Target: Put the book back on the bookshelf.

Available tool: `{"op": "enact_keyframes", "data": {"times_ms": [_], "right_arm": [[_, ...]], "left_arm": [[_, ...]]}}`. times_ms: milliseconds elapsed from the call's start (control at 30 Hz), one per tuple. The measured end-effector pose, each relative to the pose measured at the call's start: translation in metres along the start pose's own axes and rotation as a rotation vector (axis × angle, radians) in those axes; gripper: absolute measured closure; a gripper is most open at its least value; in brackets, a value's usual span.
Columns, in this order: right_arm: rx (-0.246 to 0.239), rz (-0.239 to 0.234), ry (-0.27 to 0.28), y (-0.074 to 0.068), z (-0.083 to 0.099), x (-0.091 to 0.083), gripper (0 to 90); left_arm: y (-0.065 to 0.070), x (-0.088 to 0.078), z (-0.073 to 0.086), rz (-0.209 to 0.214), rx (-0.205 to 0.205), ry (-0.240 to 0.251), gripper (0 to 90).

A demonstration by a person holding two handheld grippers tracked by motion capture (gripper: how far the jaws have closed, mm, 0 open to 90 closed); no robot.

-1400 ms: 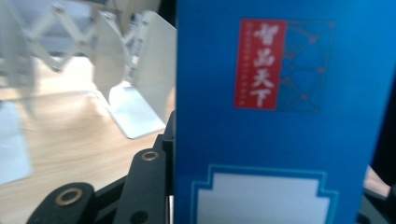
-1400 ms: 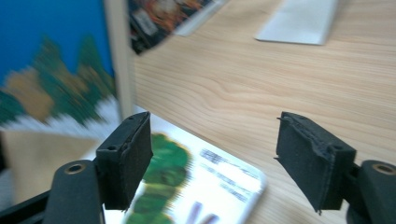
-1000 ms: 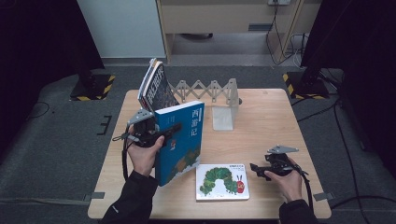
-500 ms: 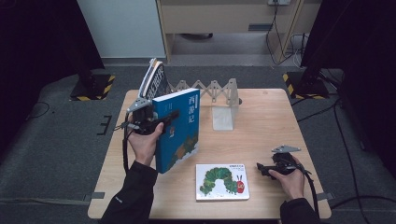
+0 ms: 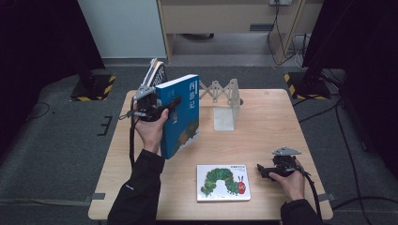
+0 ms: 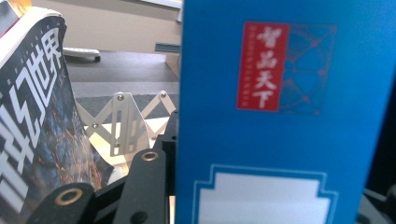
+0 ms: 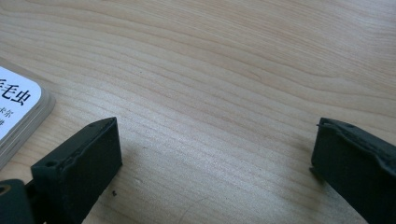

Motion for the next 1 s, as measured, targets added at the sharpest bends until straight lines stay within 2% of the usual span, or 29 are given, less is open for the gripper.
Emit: {"op": "enact_keyframes", "data": {"times_ms": [233,300,500,733,1000], "right_arm": [[0.011,0.005,0.008,-0.001,0.0,0.001,0.5],[0.009,0.004,0.008,-0.001,0.0,0.001,0.4],[0.011,0.005,0.009,-0.001,0.0,0.001,0.4],[0.006,0.007,0.009,-0.001,0.0,0.001,0.4],[0.006,0.008,0.009,-0.001,0.0,0.001,0.3]], "left_arm": [[-0.002,0.019,-0.004,-0.005,-0.018,-0.015,60.4],[-0.002,0.025,-0.006,-0.01,-0.011,-0.019,60.4],[-0.002,0.043,-0.01,-0.046,-0.003,-0.021,60.4],[-0.006,0.063,-0.009,-0.058,-0.03,-0.018,60.4],[-0.005,0.086,-0.01,-0.114,0.004,-0.011,60.3]]}}
Point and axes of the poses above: each handheld gripper's, and its own axes: x roughly forward along the jaws, z roughly out of its underside, y roughly to its right, the point moved 3 cm from there along x, roughly forward along the jaws, and after that the axes turned 12 degrees about -y, right-handed, at the moved point
